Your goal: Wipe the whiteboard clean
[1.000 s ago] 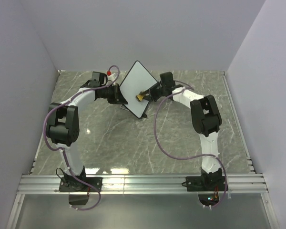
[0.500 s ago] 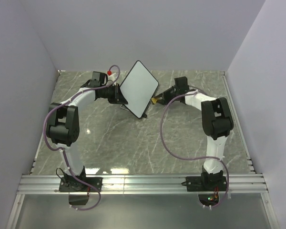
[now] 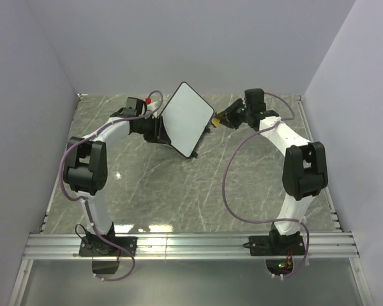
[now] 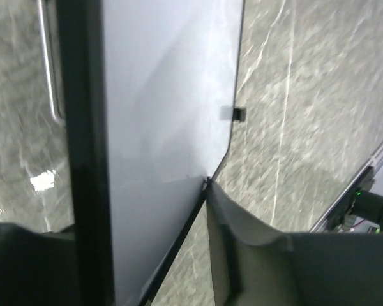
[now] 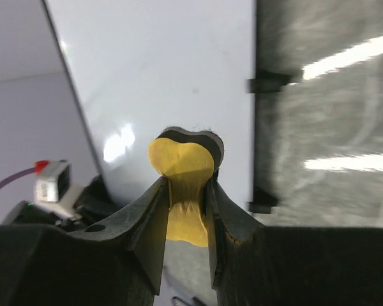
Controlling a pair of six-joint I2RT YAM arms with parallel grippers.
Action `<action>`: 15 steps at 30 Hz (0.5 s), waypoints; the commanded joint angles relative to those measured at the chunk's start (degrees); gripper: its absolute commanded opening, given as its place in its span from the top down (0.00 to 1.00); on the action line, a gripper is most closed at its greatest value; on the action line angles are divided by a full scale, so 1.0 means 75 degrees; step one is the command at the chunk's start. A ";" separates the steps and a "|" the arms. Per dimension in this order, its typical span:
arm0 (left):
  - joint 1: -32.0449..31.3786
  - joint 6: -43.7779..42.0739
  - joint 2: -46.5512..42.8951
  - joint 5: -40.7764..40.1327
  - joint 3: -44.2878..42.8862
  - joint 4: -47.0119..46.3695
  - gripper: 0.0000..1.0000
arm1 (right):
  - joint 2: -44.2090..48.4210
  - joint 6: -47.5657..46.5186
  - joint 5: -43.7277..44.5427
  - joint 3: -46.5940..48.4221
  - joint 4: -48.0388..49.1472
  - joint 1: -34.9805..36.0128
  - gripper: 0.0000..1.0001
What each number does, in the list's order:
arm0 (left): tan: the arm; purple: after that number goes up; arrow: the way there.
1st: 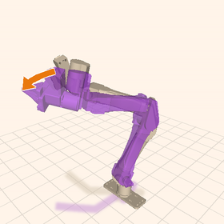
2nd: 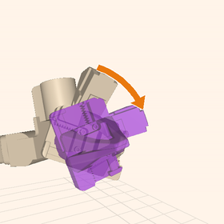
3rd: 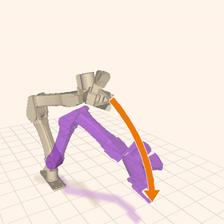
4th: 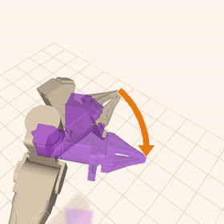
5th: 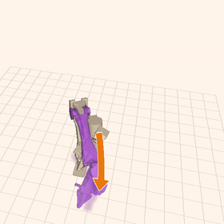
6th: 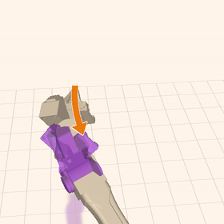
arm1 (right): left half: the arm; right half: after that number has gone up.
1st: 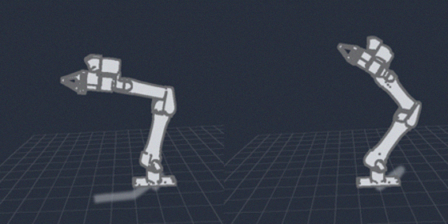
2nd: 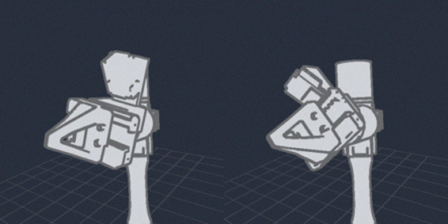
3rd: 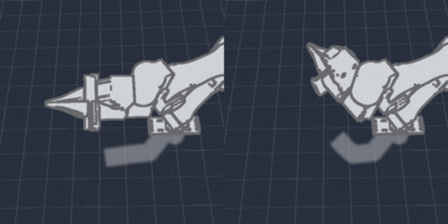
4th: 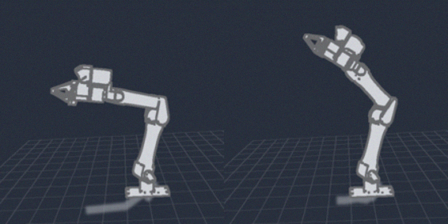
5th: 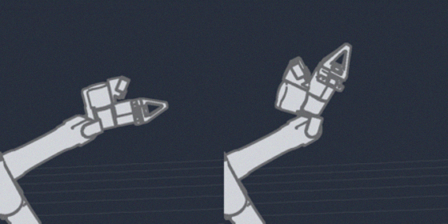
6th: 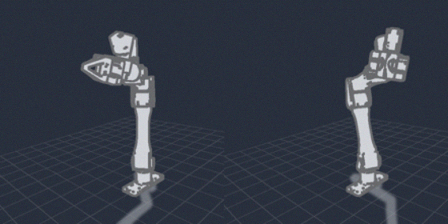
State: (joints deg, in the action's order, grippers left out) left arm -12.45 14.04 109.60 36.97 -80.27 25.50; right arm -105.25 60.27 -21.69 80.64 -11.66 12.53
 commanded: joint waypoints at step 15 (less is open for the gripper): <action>-0.0403 -0.0384 -0.0398 -0.0699 0.0273 0.0866 0.01 | 0.1612 -0.2422 0.2329 -0.1739 -0.1527 -0.0300 1.00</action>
State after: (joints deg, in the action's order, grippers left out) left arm -14.15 11.42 108.66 32.73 -79.05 29.04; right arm -94.80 45.41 -8.19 69.58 -21.45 10.35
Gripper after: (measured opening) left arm 0.991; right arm 0.334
